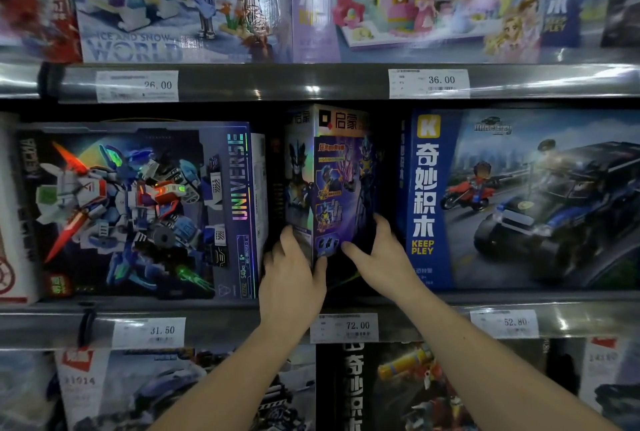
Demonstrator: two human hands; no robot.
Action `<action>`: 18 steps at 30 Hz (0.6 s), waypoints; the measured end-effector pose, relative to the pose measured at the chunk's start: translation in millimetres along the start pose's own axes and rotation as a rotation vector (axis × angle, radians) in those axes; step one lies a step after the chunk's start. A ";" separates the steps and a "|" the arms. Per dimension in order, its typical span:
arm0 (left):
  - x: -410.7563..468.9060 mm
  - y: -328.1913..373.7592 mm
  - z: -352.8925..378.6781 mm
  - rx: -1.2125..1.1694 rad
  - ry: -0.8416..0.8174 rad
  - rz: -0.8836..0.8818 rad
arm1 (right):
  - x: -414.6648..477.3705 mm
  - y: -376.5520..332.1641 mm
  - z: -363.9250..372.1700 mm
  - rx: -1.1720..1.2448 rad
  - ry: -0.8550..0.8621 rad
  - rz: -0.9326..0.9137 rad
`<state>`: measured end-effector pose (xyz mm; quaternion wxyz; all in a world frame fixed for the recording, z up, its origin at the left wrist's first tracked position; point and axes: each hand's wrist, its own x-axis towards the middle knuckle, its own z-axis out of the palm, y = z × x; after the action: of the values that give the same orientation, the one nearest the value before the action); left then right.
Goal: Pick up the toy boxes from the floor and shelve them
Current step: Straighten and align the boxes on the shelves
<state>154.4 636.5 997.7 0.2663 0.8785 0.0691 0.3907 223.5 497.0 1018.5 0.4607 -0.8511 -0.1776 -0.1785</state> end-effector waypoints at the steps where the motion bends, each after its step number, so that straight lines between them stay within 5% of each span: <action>1: -1.3 0.1 0.1 0.009 -0.005 0.014 | -0.8 0.1 0.1 -0.008 0.008 -0.001; 18: -12.9 5.5 -9.9 0.070 -0.016 0.051 | -22.0 -4.4 6.7 -0.084 0.141 -0.213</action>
<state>137.9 631.7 997.6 0.2260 0.8918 0.0578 0.3876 203.2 501.9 1008.0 0.4143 -0.8313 -0.2266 -0.2931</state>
